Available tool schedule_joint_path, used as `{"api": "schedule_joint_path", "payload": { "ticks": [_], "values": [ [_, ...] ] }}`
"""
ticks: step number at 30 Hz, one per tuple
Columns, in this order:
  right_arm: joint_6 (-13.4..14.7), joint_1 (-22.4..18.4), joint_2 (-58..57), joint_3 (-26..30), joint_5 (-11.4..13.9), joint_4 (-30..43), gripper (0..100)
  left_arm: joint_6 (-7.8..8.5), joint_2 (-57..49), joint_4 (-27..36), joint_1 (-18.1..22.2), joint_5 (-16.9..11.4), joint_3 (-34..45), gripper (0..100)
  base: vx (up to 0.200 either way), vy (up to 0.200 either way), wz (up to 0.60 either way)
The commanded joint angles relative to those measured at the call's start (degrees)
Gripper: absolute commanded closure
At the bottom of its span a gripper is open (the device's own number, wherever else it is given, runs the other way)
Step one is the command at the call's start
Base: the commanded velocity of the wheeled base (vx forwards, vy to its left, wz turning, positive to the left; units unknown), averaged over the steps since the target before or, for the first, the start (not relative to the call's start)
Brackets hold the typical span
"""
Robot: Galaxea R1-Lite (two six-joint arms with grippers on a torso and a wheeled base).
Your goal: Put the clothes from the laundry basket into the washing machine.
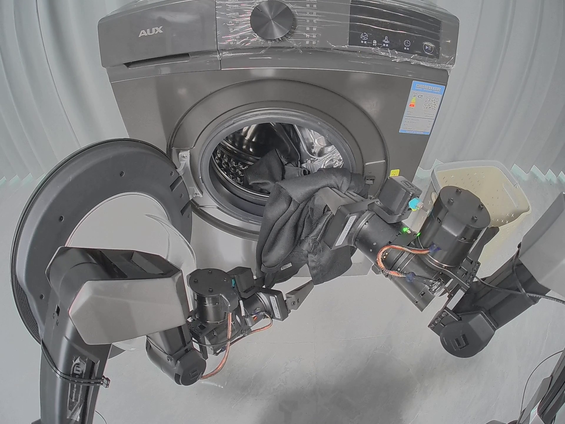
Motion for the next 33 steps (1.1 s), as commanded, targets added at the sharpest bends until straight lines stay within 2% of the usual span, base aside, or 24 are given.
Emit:
{"api": "schedule_joint_path", "payload": {
  "ticks": [1,2,3,9,10,14,16,24,30,33],
  "values": [
    [0.01,0.04,0.13,-0.03,0.00,-0.02,100,0.30,1.83,-0.01,0.43,1.42,-2.26,0,0.000,0.000,0.00],
    [0.01,0.04,0.13,-0.03,0.00,-0.02,100,0.30,1.83,-0.01,0.43,2.03,-2.61,0,0.000,0.000,0.00],
    [0.01,0.04,0.13,-0.03,0.00,-0.02,100,0.30,1.83,-0.10,0.43,2.12,-2.70,100,0.000,0.000,0.00],
    [0.01,0.04,0.13,-0.03,0.00,-0.02,100,1.00,1.39,-0.10,0.43,2.47,-3.40,100,0.000,0.000,0.00],
    [0.01,0.04,0.13,-0.03,0.00,-0.02,100,2.15,1.12,-0.10,0.43,2.56,-3.31,100,0.000,0.000,0.00],
    [-0.08,-0.31,0.22,-0.03,0.00,-0.02,100,4.43,-1.16,-0.10,0.00,2.65,-2.26,100,0.000,0.000,0.00],
    [0.01,-0.66,0.57,-0.03,0.09,-0.02,100,5.05,-3.27,-0.10,-0.27,3.00,-0.50,100,0.000,0.000,0.00],
    [0.01,-1.28,1.09,-0.12,0.09,-0.02,100,5.13,-11.97,-0.19,-3.17,2.47,8.64,100,0.000,0.000,0.00],
    [0.01,-2.59,1.80,0.06,0.09,-0.11,100,4.87,-20.06,-0.19,-3.34,1.95,12.42,100,0.000,0.000,0.00],
    [0.19,-3.12,1.97,0.32,0.09,-0.11,100,4.26,-26.12,-0.28,-3.26,-0.34,15.23,100,0.000,0.000,0.00]
  ]
}}
